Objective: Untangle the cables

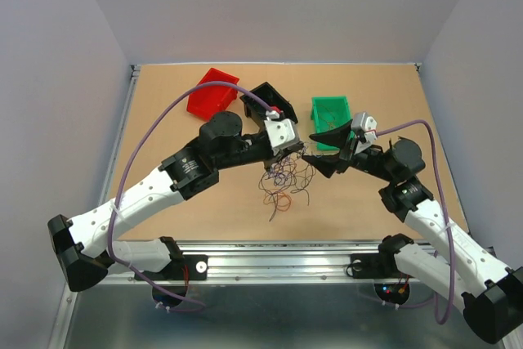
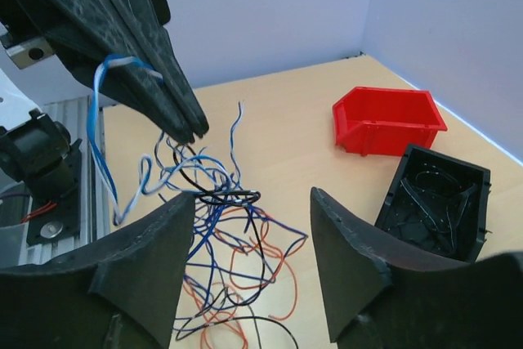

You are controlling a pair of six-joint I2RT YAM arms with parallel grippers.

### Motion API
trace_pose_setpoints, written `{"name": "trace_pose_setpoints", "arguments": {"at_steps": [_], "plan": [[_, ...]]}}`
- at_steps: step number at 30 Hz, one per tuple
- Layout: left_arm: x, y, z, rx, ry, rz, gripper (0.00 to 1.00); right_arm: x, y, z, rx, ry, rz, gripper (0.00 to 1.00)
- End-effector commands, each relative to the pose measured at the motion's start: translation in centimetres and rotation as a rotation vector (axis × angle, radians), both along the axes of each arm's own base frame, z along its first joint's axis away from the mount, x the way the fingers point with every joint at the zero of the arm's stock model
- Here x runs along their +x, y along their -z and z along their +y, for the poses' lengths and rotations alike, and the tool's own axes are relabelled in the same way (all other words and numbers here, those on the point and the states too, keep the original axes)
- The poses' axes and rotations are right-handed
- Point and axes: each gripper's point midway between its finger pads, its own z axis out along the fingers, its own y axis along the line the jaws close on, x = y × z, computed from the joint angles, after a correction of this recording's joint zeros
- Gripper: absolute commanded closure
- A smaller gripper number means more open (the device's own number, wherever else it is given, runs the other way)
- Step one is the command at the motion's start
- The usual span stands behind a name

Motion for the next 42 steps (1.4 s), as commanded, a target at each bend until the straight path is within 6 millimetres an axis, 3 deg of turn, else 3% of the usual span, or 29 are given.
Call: {"name": "trace_pose_setpoints", "arguments": {"at_steps": [1,15,19,20,23,26,42], "plan": [[-1.3,-1.8,-0.3,-0.028,0.082,-0.006,1.00,-0.6,-0.7,0.2,0.009,-0.031,-0.093,0.38],[-1.0,-3.3,1.1,-0.084,0.060,-0.008,1.00,-1.2,-0.1,0.7,-0.015,-0.086,-0.115,0.97],[-0.1,-4.1,2.0,-0.116,0.017,-0.012,1.00,-1.1,-0.3,0.5,-0.010,-0.073,-0.118,0.99],[0.1,-4.2,2.2,-0.122,0.007,-0.012,1.00,-1.0,-0.2,0.5,-0.009,-0.067,-0.116,0.99],[-0.6,-4.3,2.5,-0.132,0.072,0.001,1.00,-1.0,-0.1,0.5,-0.013,-0.066,-0.120,0.46],[-1.8,-4.2,2.2,-0.114,0.159,0.008,1.00,-1.3,0.3,0.7,-0.037,-0.095,-0.163,0.30],[-2.9,-2.3,1.0,-0.050,0.271,0.079,1.00,-4.1,0.7,1.2,-0.042,-0.234,-0.294,0.33]]}}
